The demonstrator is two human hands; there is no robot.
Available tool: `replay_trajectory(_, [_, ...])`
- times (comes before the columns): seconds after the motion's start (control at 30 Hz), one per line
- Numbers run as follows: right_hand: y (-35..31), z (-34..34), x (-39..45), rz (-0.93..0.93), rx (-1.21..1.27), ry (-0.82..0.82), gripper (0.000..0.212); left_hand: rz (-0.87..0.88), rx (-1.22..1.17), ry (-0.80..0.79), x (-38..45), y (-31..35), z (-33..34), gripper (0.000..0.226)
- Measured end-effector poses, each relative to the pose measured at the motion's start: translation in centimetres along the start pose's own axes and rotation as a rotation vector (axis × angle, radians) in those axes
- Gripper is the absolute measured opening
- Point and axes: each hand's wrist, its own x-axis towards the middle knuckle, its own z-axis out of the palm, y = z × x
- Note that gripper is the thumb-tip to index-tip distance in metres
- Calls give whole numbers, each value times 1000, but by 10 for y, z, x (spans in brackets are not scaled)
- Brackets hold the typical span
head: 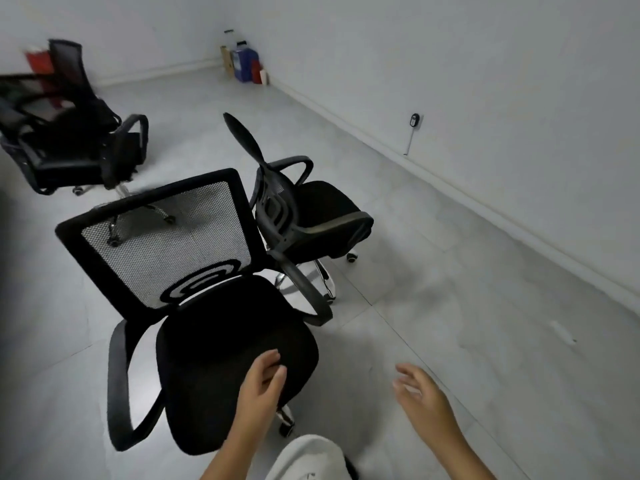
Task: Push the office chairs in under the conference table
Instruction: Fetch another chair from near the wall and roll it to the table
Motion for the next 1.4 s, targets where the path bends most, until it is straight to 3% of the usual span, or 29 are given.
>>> replay_trajectory(0.23, [-34, -22, 132, -5, -43, -139, 29, -26, -51, 93, 103, 32, 44, 26])
replay_trajectory(0.37, [-46, -36, 219, 47, -39, -213, 31, -164, -140, 258, 151, 30, 67, 26])
replay_trajectory(0.53, [-100, -46, 351, -58, -105, -435, 37, -209, -217, 513, 211, 57, 98, 27])
replay_trajectory(0.67, [-157, -26, 435, -151, -173, -649, 34, -160, -226, 642, 258, 90, 114, 34])
replay_trajectory(0.87, [-193, 31, 503, -148, -224, -780, 29, -256, -369, 795, 315, 98, 118, 32])
replay_trajectory(1.1, [-243, 96, 546, -80, -201, -790, 39, -294, -415, 901, 393, 112, 64, 31])
replay_trajectory(1.23, [-280, 133, 572, -187, -199, -831, 38, -265, -384, 1119, 434, 127, 10, 26])
replay_trajectory(1.4, [-305, 179, 601, -270, -191, -898, 33, -421, -291, 1274, 498, 148, -34, 69])
